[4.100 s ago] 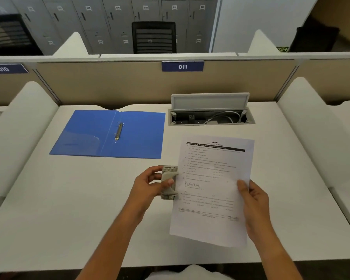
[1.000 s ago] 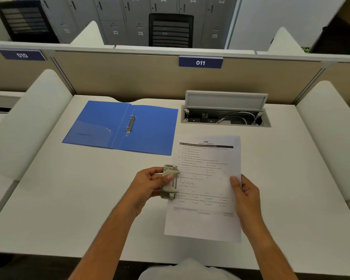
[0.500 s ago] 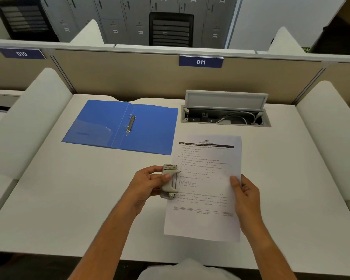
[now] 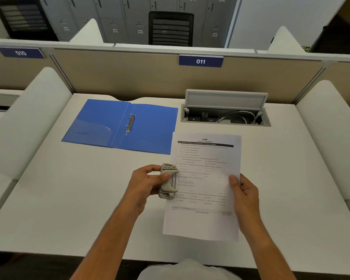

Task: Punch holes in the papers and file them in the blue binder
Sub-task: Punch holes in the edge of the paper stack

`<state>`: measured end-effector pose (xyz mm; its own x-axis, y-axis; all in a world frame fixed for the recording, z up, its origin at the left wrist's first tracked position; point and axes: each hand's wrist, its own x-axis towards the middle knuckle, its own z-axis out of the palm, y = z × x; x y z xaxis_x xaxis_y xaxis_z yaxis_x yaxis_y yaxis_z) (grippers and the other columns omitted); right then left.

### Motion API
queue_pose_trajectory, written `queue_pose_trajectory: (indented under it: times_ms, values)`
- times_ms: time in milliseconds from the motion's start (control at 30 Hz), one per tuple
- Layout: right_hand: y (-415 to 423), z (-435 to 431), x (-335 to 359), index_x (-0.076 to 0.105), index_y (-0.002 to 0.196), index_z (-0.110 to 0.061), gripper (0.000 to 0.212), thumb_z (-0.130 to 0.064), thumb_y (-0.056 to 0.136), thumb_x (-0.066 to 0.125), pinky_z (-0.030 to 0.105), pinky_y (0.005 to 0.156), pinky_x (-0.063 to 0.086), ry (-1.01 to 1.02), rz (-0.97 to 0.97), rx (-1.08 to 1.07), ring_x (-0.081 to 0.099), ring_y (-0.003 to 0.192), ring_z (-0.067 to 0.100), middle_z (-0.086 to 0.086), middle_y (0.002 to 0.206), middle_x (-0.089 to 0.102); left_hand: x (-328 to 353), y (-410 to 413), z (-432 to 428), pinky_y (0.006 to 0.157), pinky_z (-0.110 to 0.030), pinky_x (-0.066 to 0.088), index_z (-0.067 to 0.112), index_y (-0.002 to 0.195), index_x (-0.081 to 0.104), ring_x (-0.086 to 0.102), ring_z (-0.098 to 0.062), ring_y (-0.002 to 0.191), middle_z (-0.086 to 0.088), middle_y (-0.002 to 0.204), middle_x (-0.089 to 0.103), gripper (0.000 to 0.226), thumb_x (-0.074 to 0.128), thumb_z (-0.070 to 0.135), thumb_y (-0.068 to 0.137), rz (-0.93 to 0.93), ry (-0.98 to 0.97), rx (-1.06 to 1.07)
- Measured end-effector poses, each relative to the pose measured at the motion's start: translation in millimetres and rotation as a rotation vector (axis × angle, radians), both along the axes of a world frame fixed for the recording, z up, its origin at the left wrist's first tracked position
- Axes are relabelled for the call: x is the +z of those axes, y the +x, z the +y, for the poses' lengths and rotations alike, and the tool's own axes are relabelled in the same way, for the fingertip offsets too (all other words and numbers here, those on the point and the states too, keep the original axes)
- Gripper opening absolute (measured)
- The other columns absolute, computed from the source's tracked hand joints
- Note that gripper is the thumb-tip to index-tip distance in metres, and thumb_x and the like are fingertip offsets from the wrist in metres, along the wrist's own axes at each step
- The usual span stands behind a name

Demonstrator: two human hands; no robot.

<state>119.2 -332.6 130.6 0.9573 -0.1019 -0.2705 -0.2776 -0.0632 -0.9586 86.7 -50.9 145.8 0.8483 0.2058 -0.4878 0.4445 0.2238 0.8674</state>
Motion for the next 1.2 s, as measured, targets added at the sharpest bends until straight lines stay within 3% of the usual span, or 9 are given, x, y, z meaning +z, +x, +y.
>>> queue_pose_trajectory:
  times_ms: [167, 367, 533, 733, 900, 1000, 1133, 1200]
  values:
    - [-1.4, 1.7, -0.2, 0.077, 0.109, -0.02, 0.022, -0.031, 0.111, 0.058, 0.03, 0.074, 0.064, 0.031, 0.003, -0.005, 0.077, 0.084, 0.015, -0.001, 0.101, 0.083, 1.4, 0.6, 0.9, 0.091, -0.054, 0.065, 0.007, 0.123, 0.07, 0.081, -0.038, 0.097, -0.019, 0.104, 0.082, 0.046, 0.085, 0.025, 0.083, -0.007, -0.027, -0.027]
    - [-1.9, 1.7, 0.0, 0.077, 0.106, -0.02, 0.022, -0.031, 0.11, 0.058, 0.025, 0.069, 0.064, 0.034, 0.004, -0.005, 0.077, 0.081, 0.013, -0.002, 0.098, 0.083, -1.0, -0.8, 2.5, 0.093, -0.056, 0.063, 0.007, 0.125, 0.068, 0.081, -0.037, 0.098, -0.018, 0.105, 0.083, 0.042, 0.083, 0.022, 0.089, -0.005, -0.017, -0.038]
    - [-2.9, 0.0, -0.1, 0.077, 0.106, -0.018, 0.022, -0.031, 0.11, 0.059, 0.034, 0.078, 0.064, 0.055, 0.011, -0.011, 0.077, 0.086, 0.017, 0.001, 0.101, 0.083, -2.6, -4.0, 2.6, 0.094, -0.053, 0.063, 0.011, 0.128, 0.069, 0.08, -0.036, 0.1, -0.016, 0.109, 0.082, 0.044, 0.083, 0.024, 0.089, -0.017, -0.034, -0.055]
    - [-4.8, -1.8, 0.7, 0.077, 0.107, -0.016, 0.022, -0.03, 0.11, 0.06, 0.041, 0.083, 0.063, 0.072, 0.029, -0.018, 0.076, 0.092, 0.023, 0.003, 0.105, 0.083, -3.6, -5.2, 4.3, 0.08, -0.039, 0.068, 0.013, 0.125, 0.073, 0.081, -0.032, 0.099, -0.011, 0.111, 0.082, 0.037, 0.08, 0.023, 0.091, -0.027, -0.056, -0.045]
    - [-5.2, -5.0, -0.2, 0.077, 0.112, -0.016, 0.022, -0.031, 0.11, 0.06, 0.049, 0.092, 0.064, 0.088, 0.03, -0.041, 0.078, 0.102, 0.032, 0.004, 0.11, 0.082, -9.6, -8.3, 21.1, 0.086, -0.044, 0.065, 0.012, 0.124, 0.075, 0.08, -0.032, 0.102, -0.012, 0.111, 0.082, 0.033, 0.078, 0.024, 0.094, -0.029, -0.042, 0.004]
    - [-4.3, -7.0, 2.6, 0.077, 0.117, -0.017, 0.023, -0.03, 0.11, 0.06, 0.047, 0.091, 0.065, 0.115, 0.032, -0.063, 0.078, 0.103, 0.03, 0.004, 0.113, 0.083, -20.6, -11.8, 40.4, 0.084, -0.042, 0.065, 0.012, 0.123, 0.077, 0.079, -0.033, 0.103, -0.014, 0.112, 0.081, 0.031, 0.077, 0.025, 0.094, -0.005, -0.04, 0.05]
    - [-2.4, -8.7, 5.3, 0.077, 0.119, -0.017, 0.025, -0.031, 0.11, 0.059, 0.036, 0.082, 0.064, 0.112, 0.019, -0.075, 0.079, 0.1, 0.025, 0.002, 0.112, 0.083, -51.4, -16.6, 69.7, 0.084, -0.043, 0.065, 0.011, 0.123, 0.076, 0.079, -0.034, 0.101, -0.013, 0.109, 0.082, 0.034, 0.081, 0.026, 0.092, 0.097, 0.112, 0.095]
    - [-1.3, -7.6, 5.7, 0.077, 0.118, -0.017, 0.024, -0.032, 0.11, 0.06, 0.038, 0.083, 0.065, 0.104, 0.021, -0.079, 0.078, 0.099, 0.025, 0.002, 0.111, 0.083, -72.2, -19.1, 83.3, 0.086, -0.046, 0.066, 0.015, 0.116, 0.077, 0.079, -0.031, 0.098, -0.012, 0.107, 0.082, 0.035, 0.087, 0.03, 0.086, 0.17, 0.223, 0.116]
